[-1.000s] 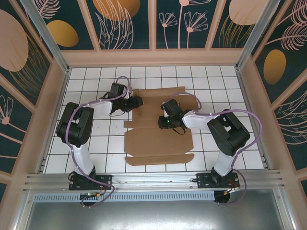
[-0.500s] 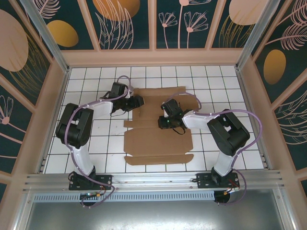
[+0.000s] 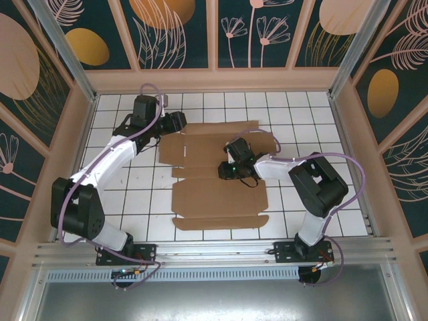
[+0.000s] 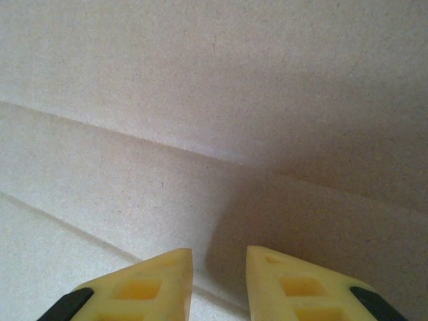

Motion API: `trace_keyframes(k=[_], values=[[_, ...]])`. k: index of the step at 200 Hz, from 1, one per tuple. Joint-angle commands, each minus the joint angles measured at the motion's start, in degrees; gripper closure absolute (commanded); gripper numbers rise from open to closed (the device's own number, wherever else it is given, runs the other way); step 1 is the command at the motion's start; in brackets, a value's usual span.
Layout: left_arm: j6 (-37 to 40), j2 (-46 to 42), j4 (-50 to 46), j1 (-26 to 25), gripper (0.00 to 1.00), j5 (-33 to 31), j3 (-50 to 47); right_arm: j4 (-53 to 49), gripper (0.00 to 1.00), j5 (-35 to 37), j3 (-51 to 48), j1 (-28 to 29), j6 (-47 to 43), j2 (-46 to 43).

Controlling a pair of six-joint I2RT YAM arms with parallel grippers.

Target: Fold the paper box

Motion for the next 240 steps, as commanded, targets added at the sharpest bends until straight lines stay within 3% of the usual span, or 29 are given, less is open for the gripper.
trace_keyframes(k=[1,26,51,76,99,116,146,181,199,240], values=[[0.36,0.16,-2.36,-3.59,0.48,-0.70,-0.14,0.81,0.71,-4.74,1.55,-0.04,1.58,1.67],[-5.04,3.27,5.26,-5.45,0.55,5.88,-5.94,6.55,0.68,-10.62,-1.16,-3.25,5.53,-4.29],[-6.47,8.25,9.41,-5.53,0.66,6.31,-10.55,10.25,0.63,-14.61,-5.07,-11.56,9.64,-13.12],[-6.78,13.73,11.17,-5.45,0.72,6.33,-10.63,4.03,0.44,-7.63,-3.80,-18.22,7.43,-17.29],[-8.90,17.35,12.09,-3.32,0.80,8.48,-9.01,0.08,0.39,-3.92,-2.56,-24.50,6.03,-17.87],[-9.57,19.84,12.56,-0.74,0.86,9.67,-7.75,-2.76,0.34,-0.59,-0.39,-27.47,2.44,-16.49],[-6.91,24.87,9.65,0.72,0.88,9.62,-3.73,-7.85,0.24,6.90,5.44,-29.31,-3.58,-11.05],[-4.84,27.88,8.09,1.28,0.89,7.69,-2.81,-7.41,0.16,-1.92,7.44,-34.79,-5.16,-3.86],[-3.28,28.41,7.24,1.55,0.91,5.93,-2.73,-8.87,0.15,0.55,8.86,-35.45,-6.08,0.09],[-3.34,29.09,8.01,1.72,0.92,6.92,-2.44,-9.42,0.15,-6.80,9.72,-35.12,-6.63,5.80]])
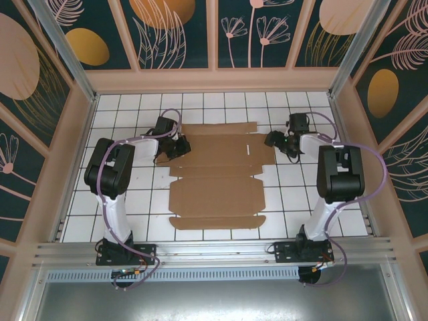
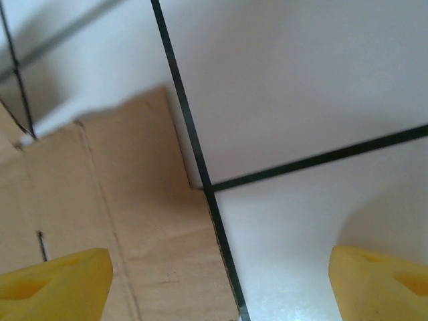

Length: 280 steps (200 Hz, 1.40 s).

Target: Fold the paper box

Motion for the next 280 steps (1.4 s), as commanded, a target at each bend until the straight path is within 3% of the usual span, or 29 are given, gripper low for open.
trace_keyframes(k=[1,77,133,191,229,262,280], values=[[1.58,2.32,-1.50,0.41,0.92,-0.84,0.63,-2.78,0.15,-5.29,2.25,0.88,-1.48,2.33],[1.57,1.71,-0.55,0.39,0.93,-0.67,-0.22,-4.20,0.16,-9.34,4.77,8.45,-3.01,5.48],[1.67,1.18,-0.39,0.41,0.94,-1.02,-0.58,-0.31,0.17,-14.82,1.68,4.83,2.24,-1.15],[1.76,1.06,-0.27,0.42,0.94,-0.93,-0.59,8.79,0.19,-30.00,-3.59,2.36,10.48,-4.31],[2.02,0.96,-0.30,0.50,0.94,-0.75,-0.82,8.30,0.22,-28.39,-4.31,1.96,9.94,-1.94],[2.11,1.05,-0.35,0.49,0.94,-0.67,-0.77,5.12,0.30,-17.89,-4.52,1.52,7.89,-3.04],[2.09,1.05,-0.35,0.51,0.95,-0.66,-0.76,6.53,0.43,-20.01,-5.63,0.88,8.21,-3.33]])
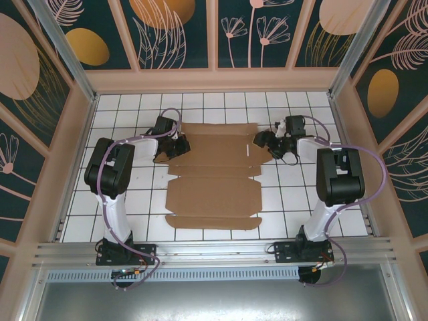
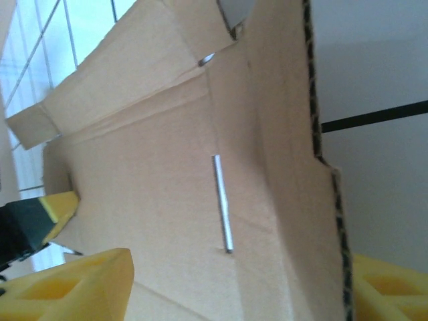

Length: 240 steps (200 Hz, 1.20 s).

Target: Fold the paper box

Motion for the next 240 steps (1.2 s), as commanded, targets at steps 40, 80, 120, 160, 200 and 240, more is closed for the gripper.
trace_keyframes(k=[40,80,120,160,200,240], values=[[0.77,0.52,-0.56,0.28,0.95,-0.31,-1.24,5.71,0.69,-5.09,-4.38,-0.54,2.75,-3.93],[0.71,0.18,-0.46,0.31,0.96,-0.23,-1.38,5.18,0.70,-5.54,-3.39,3.16,3.29,-7.10],[0.54,-0.08,-0.15,0.27,0.96,0.22,-1.32,-0.36,0.51,-0.74,1.95,9.58,-0.32,-3.12],[0.62,-0.22,0.02,0.31,0.96,0.52,-1.56,-0.98,0.29,2.56,6.09,14.27,-1.08,2.88],[0.62,-0.29,0.07,0.33,0.96,0.79,-1.57,0.01,0.23,2.97,8.71,16.03,-0.84,8.39],[0.69,-0.53,-0.02,0.30,0.96,0.69,-1.64,2.09,0.23,2.90,8.75,15.89,0.43,13.64]])
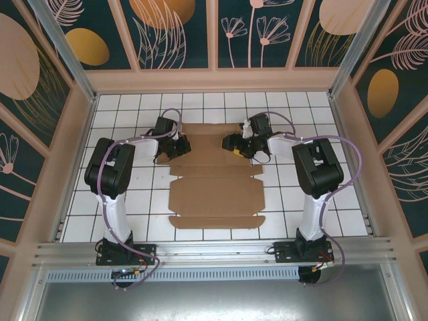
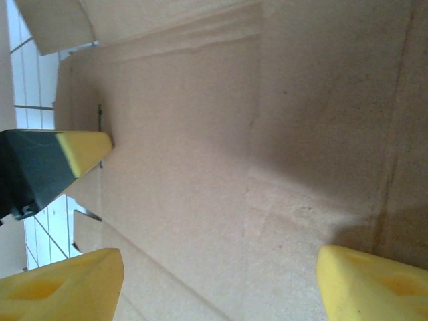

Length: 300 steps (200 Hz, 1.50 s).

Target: Fold the paper box

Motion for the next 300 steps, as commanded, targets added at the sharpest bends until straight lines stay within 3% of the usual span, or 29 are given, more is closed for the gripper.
trace_keyframes(k=[1,34,80,132,153,183,207,233,300], values=[[0.70,-0.51,-0.94,0.34,0.96,-0.46,-1.09,-0.90,0.23,2.82,0.02,-0.48,0.36,4.04],[0.88,-0.74,-1.07,0.29,0.97,-0.60,-1.27,-1.13,0.23,3.42,-0.28,-0.55,0.45,4.39],[1.45,-1.84,-1.64,0.32,0.97,-1.88,-1.18,-5.86,0.23,7.01,0.95,-1.45,-2.89,-9.12],[2.45,-6.03,-2.69,0.23,0.95,-3.83,-0.30,-13.72,0.25,23.49,0.37,-4.11,-5.91,-23.53],[2.34,-8.95,-2.98,0.19,0.94,-3.75,0.12,-15.07,0.32,25.74,-0.73,-3.38,-6.78,-25.01],[1.94,-13.07,-4.12,-0.62,0.91,-4.05,1.29,-15.58,0.45,27.24,-2.32,-0.06,-7.39,-24.50],[1.63,-13.14,-4.99,-4.68,0.91,-5.20,3.79,-14.14,0.59,28.21,-3.00,0.89,-6.96,-22.94],[0.23,-8.52,-5.03,-9.15,0.92,-4.81,7.21,-13.24,0.56,29.41,1.15,-1.27,-7.40,-19.22],[-1.76,1.10,-1.24,-9.40,0.95,-5.14,4.96,-17.33,0.51,24.50,19.86,-8.06,-7.81,0.26]])
